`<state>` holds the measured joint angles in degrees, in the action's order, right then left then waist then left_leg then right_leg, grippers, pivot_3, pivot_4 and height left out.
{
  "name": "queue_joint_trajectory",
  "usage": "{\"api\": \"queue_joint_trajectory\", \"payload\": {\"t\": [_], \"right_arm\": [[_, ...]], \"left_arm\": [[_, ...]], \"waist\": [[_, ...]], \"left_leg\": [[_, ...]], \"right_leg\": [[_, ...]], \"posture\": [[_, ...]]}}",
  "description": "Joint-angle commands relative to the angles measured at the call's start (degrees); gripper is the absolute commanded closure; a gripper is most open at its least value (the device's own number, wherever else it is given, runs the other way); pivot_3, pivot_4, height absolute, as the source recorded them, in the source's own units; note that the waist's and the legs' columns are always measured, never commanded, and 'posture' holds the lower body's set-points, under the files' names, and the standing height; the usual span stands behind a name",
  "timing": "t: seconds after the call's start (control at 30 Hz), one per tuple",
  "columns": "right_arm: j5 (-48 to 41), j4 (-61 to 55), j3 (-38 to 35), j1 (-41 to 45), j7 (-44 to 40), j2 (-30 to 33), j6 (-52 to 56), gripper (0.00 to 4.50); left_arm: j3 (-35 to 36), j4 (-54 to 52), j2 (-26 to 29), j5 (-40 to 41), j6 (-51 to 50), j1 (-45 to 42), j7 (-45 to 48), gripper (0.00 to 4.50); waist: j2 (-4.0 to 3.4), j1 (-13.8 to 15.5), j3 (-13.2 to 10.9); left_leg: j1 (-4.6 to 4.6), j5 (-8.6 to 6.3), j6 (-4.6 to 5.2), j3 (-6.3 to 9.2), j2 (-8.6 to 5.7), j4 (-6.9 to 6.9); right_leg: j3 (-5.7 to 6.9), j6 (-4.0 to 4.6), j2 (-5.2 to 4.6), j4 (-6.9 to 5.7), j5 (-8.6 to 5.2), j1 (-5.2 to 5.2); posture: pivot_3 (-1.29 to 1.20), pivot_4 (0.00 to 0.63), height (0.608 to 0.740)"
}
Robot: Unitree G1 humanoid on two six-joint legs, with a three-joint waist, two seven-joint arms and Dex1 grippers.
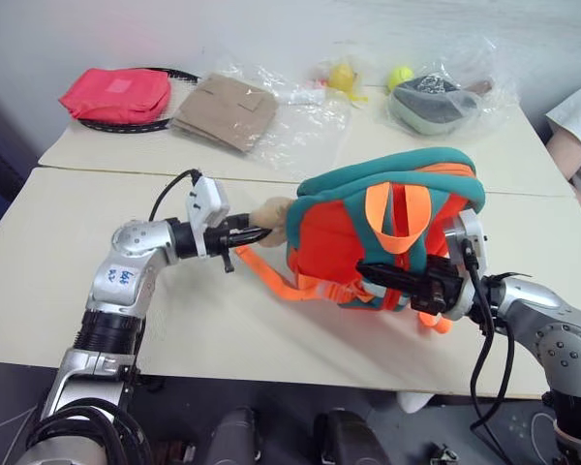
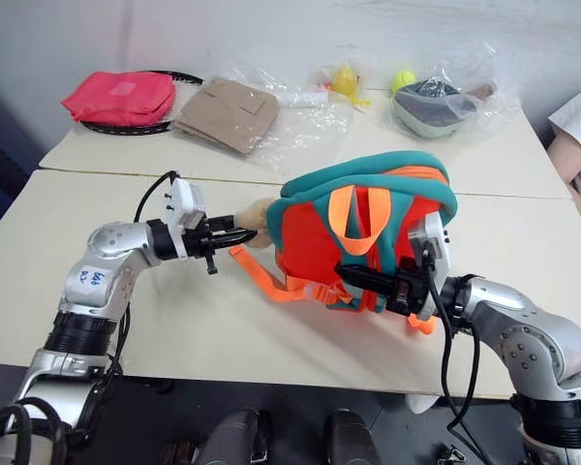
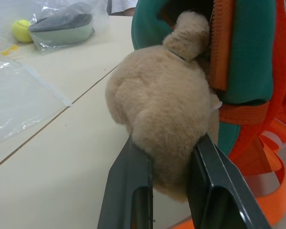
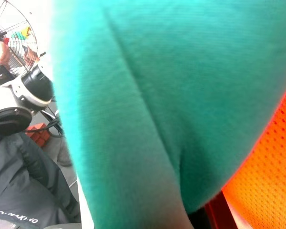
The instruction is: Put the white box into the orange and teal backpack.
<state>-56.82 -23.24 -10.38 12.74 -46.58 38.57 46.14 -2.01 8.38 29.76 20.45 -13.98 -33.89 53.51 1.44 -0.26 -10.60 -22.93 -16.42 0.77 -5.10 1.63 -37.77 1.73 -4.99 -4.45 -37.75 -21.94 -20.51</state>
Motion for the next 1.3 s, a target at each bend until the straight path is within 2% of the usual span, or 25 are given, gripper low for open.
{"api": "queue_joint_trajectory", "payload": {"t": [0.03,0.23,0.33,0.47,0.57,0.73,0.83,0.97,1.13,1.17,1.3], "right_arm": [[1.41,-0.78,-1.16,-0.70,-0.31,-0.09,-2.37,4.50],[4.01,0.71,0.49,-0.79,-1.16,-1.26,-5.00,4.50],[5.23,1.73,0.92,-0.09,-1.09,-2.27,-6.52,4.50],[6.95,3.16,0.68,1.07,-0.65,-3.75,-8.71,4.50],[7.37,4.39,-0.20,2.06,0.13,-4.92,-9.77,4.50],[7.65,5.20,-0.67,2.65,1.52,-6.64,-10.59,4.50],[8.02,5.29,-0.47,2.53,1.69,-7.07,-10.96,4.50],[8.32,5.41,-0.63,2.38,1.84,-7.55,-11.23,4.50],[10.64,5.91,0.24,1.24,1.07,-7.83,-13.18,4.50],[11.15,5.89,0.02,1.20,1.24,-7.93,-13.82,4.17],[14.00,4.98,-0.75,-1.06,-3.23,-4.05,-16.48,2.85]], "left_arm": [[5.80,-0.80,-1.59,4.05,-3.37,2.07,-3.97,3.84],[17.41,-7.43,-2.25,17.59,-9.86,-1.34,-8.24,3.84],[19.58,-7.72,-1.34,18.63,-12.29,-1.98,-11.27,3.84],[18.35,-8.19,0.77,16.11,-13.61,2.11,-11.66,3.84],[14.77,-9.12,2.04,13.49,-13.91,7.13,-10.03,3.84],[12.37,-3.49,-3.92,10.63,-12.74,8.41,-15.72,3.84],[8.97,-2.89,-5.97,7.85,-10.56,9.85,-14.81,3.84],[5.16,-3.63,-3.48,3.47,-6.59,12.96,-10.71,3.84],[6.39,-4.10,-0.67,3.07,-3.64,16.28,-8.15,3.84],[7.20,-5.75,0.68,3.89,-3.52,17.20,-6.90,3.85],[12.57,-13.08,8.39,11.06,-7.92,21.92,0.65,2.66]], "waist": [[0.00,-0.01,0.00],[0.01,-0.31,-0.01],[0.00,-0.25,0.00],[0.00,-0.89,0.00],[0.00,-1.42,0.00],[0.01,-0.91,0.00],[0.01,-0.81,-0.01],[0.00,-1.35,0.00],[0.00,-1.28,0.00],[0.00,-1.29,0.00],[0.00,-1.52,0.00]], "left_leg": [[0.00,0.00,0.00,0.00,0.00,0.00],[-0.07,0.01,-0.02,0.02,0.03,0.01],[-0.06,0.01,-0.03,0.02,0.01,0.01],[-0.05,0.01,-0.03,0.00,0.00,0.04],[-0.03,0.02,-0.03,-0.01,0.01,0.10],[-0.03,0.02,-0.03,0.02,-0.02,0.06],[-0.03,0.01,-0.02,0.01,-0.04,0.06],[-0.03,0.02,-0.04,-0.01,-0.02,0.17],[0.09,0.04,-0.07,-0.03,-0.01,0.24],[0.09,0.04,-0.07,-0.03,-0.01,0.25],[0.13,0.06,-0.10,-0.08,-0.01,0.47]], "right_leg": [[0.00,0.00,-0.01,0.00,0.00,0.00],[0.04,0.00,0.01,-0.01,0.00,-0.08],[0.05,0.00,0.01,-0.01,0.00,-0.07],[0.05,0.00,0.02,-0.04,0.00,-0.07],[0.02,0.00,0.02,-0.04,0.00,-0.06],[0.04,0.00,-0.02,-0.01,0.00,-0.06],[0.04,0.00,-0.03,0.00,0.00,-0.05],[0.03,0.00,0.01,-0.03,0.00,-0.08],[0.00,0.00,-0.01,0.03,0.00,-0.04],[-0.01,0.00,-0.01,0.04,0.00,-0.04],[-0.08,0.00,-0.01,0.01,0.00,-0.07]], "posture": [[0.00,0.150,0.740],[0.00,0.150,0.740],[0.00,0.150,0.740],[0.00,0.150,0.740],[0.00,0.150,0.740],[0.00,0.150,0.740],[0.00,0.150,0.740],[0.00,0.150,0.740],[0.00,0.150,0.740],[0.00,0.150,0.740],[0.00,0.150,0.740]]}}
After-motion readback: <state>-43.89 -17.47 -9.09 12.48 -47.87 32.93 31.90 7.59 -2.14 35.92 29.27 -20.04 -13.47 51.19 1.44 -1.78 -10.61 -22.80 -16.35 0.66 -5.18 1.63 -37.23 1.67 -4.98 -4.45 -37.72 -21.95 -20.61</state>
